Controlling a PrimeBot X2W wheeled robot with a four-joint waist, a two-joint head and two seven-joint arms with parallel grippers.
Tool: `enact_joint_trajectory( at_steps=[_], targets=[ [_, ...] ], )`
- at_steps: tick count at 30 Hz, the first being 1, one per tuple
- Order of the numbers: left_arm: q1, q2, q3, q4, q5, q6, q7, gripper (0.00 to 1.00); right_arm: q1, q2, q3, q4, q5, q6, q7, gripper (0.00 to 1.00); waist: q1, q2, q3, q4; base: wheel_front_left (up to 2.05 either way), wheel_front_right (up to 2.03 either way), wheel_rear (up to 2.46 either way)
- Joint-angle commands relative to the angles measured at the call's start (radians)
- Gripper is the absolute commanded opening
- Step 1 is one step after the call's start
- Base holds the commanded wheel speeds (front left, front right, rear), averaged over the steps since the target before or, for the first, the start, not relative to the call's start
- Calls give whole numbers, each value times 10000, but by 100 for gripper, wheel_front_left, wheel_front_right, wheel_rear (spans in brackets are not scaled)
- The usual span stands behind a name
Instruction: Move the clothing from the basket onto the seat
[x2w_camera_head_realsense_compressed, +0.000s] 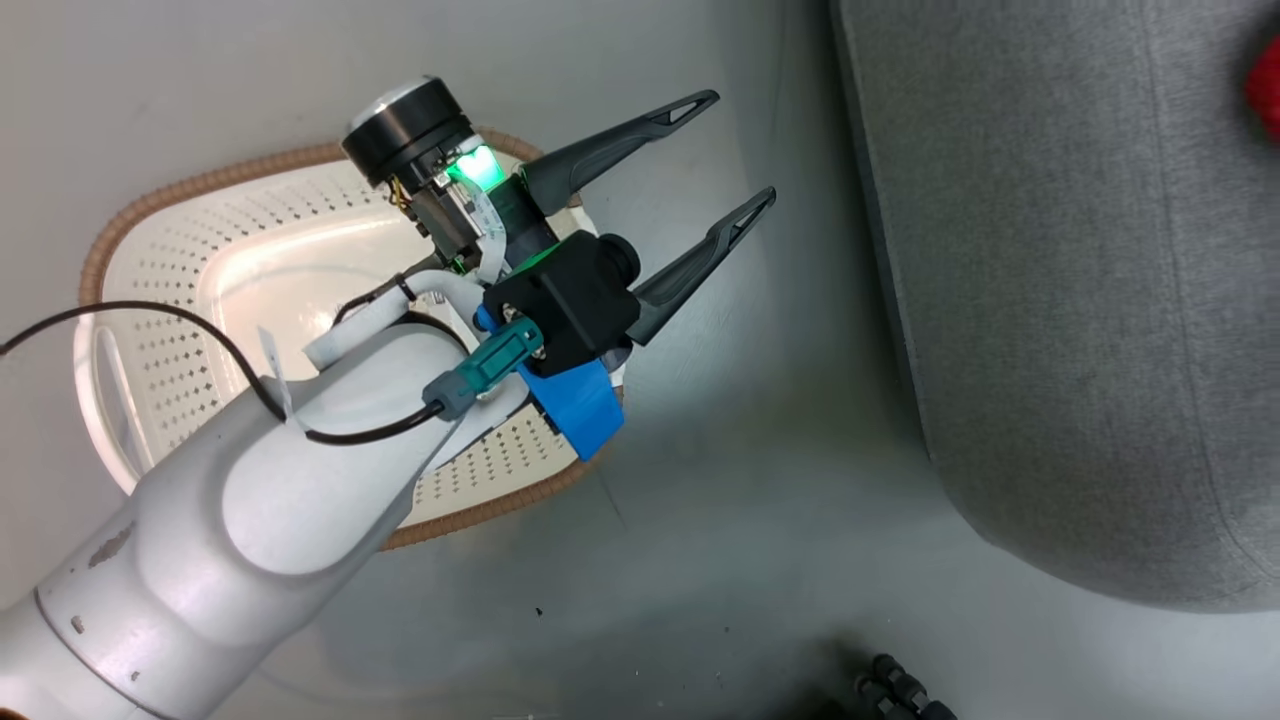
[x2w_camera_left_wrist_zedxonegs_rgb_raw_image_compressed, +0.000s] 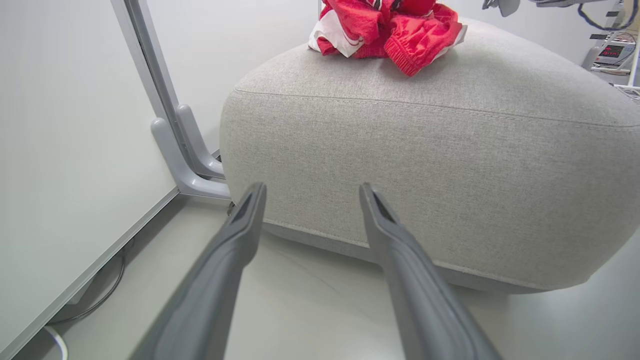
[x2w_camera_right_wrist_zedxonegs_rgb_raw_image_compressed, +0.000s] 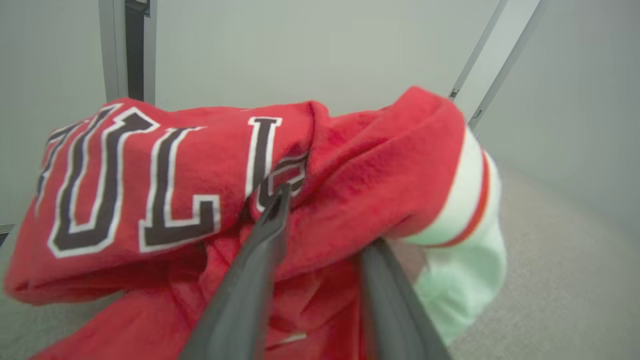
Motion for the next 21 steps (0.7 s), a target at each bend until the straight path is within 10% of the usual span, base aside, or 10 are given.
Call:
enact_joint_trajectory(
  at_steps=[1,21],
  targets=[
    [137,-34,10,83,-86,67,-115,100,420,220,-25,-183,-130,-7,-4,100,-1,-1,-335,-72,0,0,0],
    [2588,-444,1871,678,-1164,1257,-858,100,4144,967,1292,-3023,11,-7,-5,100,-1,-1,-4228,474,0,0,0]
  ],
)
